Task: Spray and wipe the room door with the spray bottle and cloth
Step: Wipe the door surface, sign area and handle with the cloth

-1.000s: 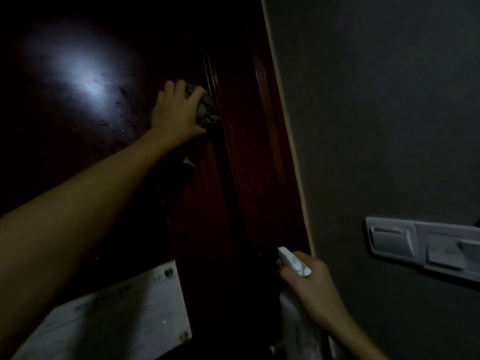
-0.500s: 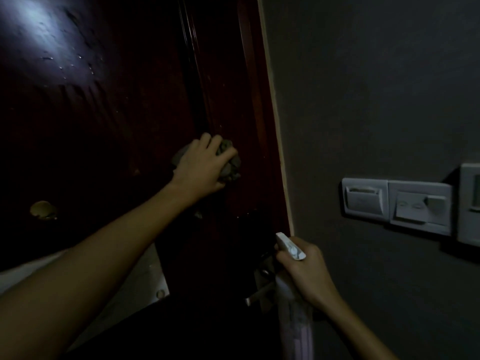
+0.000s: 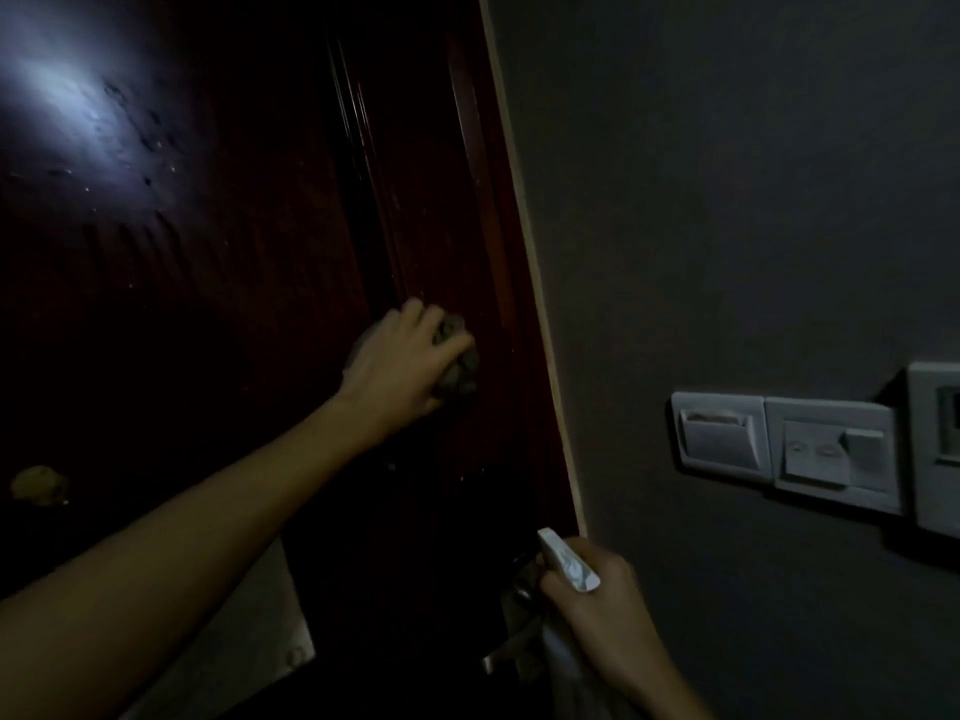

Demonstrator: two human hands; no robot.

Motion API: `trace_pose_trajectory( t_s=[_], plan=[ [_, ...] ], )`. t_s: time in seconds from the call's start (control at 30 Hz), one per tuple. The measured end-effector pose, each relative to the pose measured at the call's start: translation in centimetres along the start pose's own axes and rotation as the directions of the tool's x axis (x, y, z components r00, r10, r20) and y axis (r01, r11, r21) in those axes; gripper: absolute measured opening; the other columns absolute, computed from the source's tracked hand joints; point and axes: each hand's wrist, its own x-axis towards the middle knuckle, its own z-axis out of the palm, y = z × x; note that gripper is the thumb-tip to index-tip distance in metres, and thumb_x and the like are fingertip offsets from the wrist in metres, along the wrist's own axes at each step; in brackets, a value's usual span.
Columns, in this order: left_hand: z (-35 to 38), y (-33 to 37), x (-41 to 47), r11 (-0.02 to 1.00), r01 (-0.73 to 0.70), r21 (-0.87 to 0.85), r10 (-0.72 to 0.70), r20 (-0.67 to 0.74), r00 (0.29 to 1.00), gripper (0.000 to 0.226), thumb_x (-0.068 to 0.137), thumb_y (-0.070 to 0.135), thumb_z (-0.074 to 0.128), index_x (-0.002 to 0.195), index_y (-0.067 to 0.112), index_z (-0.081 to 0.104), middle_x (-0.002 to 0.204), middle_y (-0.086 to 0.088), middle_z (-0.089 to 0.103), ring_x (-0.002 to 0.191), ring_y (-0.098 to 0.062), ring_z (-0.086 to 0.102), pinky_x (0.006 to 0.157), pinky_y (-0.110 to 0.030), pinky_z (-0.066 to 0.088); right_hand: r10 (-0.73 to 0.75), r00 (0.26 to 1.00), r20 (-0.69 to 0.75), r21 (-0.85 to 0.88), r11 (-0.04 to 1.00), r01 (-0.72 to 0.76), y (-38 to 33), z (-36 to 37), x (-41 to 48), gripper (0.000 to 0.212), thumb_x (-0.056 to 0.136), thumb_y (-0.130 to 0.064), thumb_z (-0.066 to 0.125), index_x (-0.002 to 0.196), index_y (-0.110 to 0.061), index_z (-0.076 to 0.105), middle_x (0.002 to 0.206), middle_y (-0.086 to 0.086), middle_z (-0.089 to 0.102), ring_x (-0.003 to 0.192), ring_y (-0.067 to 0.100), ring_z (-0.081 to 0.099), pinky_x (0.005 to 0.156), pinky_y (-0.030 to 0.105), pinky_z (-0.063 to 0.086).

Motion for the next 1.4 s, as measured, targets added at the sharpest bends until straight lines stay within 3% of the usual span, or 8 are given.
trace_pose_trajectory(
  t_s=[0.17,0.33,0.47,0.6,0.77,1.03,1.23,1.4],
  plan=[
    [-4.2,-7.6,8.0,0.976,0.214,0.027,-0.211,-0.093,0.973,0.08,0.072,0.045,0.077,0.139,0.019,0.041,0.132,-0.02,0.045,0.119,-0.038,0.039,0.093,-0.045,0.038,-0.128,0.992,-0.003,0.005,0.992,0.129,-3.6,-0.2,2.4,0.025,0.083,-0.012,0.063,0.064,0.001,0.054,0.051,-0.004,0.051,0.051,0.006,0.049,0.051,0.023,0.037],
    [-6.6,-12.5,14.1,0.95,0.311,0.028,-0.302,-0.174,0.937,0.081,0.074,0.046,0.075,0.142,0.019,0.039,0.134,-0.022,0.043,0.123,-0.039,0.036,0.1,-0.047,0.034,-0.193,0.981,-0.006,0.021,0.981,0.193,-6.5,-0.8,5.7,0.027,0.083,0.004,0.059,0.059,0.002,0.047,0.053,0.002,0.046,0.053,0.013,0.043,0.053,0.029,0.034],
    [-7.3,-13.0,17.5,0.936,0.35,0.024,-0.342,-0.156,0.926,0.089,0.074,0.047,0.076,0.144,0.016,0.031,0.137,-0.023,0.041,0.126,-0.04,0.034,0.102,-0.049,0.035,-0.273,0.962,-0.012,0.03,0.962,0.273,-8.3,-1.5,6.9,0.041,0.082,-0.001,0.061,0.051,-0.021,0.042,0.05,-0.006,0.043,0.05,0.007,0.04,0.05,0.028,0.032],
    [-5.7,-10.9,17.2,0.96,0.28,0.018,-0.276,-0.116,0.954,0.089,0.075,0.048,0.075,0.142,0.012,0.03,0.138,-0.022,0.041,0.126,-0.039,0.035,0.102,-0.049,0.035,-0.288,0.957,-0.018,0.025,0.957,0.289,-8.2,-1.9,6.9,0.03,0.079,-0.009,0.061,0.054,-0.019,0.048,0.05,-0.005,0.046,0.051,0.009,0.044,0.05,0.029,0.034],
    [-2.0,-4.0,13.4,0.987,0.155,0.042,-0.155,-0.004,0.988,0.088,0.076,0.051,0.072,0.145,0.017,0.029,0.138,-0.017,0.041,0.126,-0.036,0.036,0.101,-0.045,0.037,-0.222,0.975,0.007,0.051,0.974,0.221,-5.7,-2.1,4.9,0.018,0.081,-0.005,0.061,0.068,0.005,0.053,0.057,0.006,0.051,0.054,0.015,0.047,0.052,0.033,0.037],
    [3.9,6.3,4.8,1.0,-0.004,0.014,0.002,0.126,0.992,0.082,0.081,0.054,0.064,0.145,0.018,0.029,0.132,-0.015,0.042,0.116,-0.031,0.04,0.093,-0.04,0.038,-0.061,0.998,0.021,-0.003,0.998,0.061,-2.0,-2.4,0.4,0.032,0.081,-0.004,0.06,0.055,-0.015,0.046,0.051,-0.005,0.049,0.051,0.008,0.046,0.051,0.029,0.037],
    [5.7,10.5,0.2,0.997,-0.029,-0.074,0.046,0.229,0.972,0.08,0.085,0.05,0.061,0.149,0.019,0.024,0.137,-0.013,0.039,0.123,-0.03,0.037,0.103,-0.04,0.036,-0.018,1.0,-0.001,-0.041,0.999,0.018,-0.8,-3.3,-1.2,0.028,0.068,-0.024,0.058,0.065,0.003,0.052,0.053,0.007,0.052,0.053,0.017,0.05,0.052,0.033,0.038],
    [5.1,9.5,0.1,0.994,-0.088,-0.066,0.102,0.258,0.961,0.081,0.085,0.05,0.061,0.15,0.022,0.023,0.138,-0.012,0.039,0.124,-0.029,0.037,0.102,-0.039,0.036,-0.011,0.999,-0.031,-0.023,1.0,0.01,-0.4,-3.8,-0.7,0.026,0.067,-0.02,0.059,0.059,0.001,0.046,0.049,0.002,0.046,0.05,0.019,0.046,0.052,0.034,0.034]
  ],
)
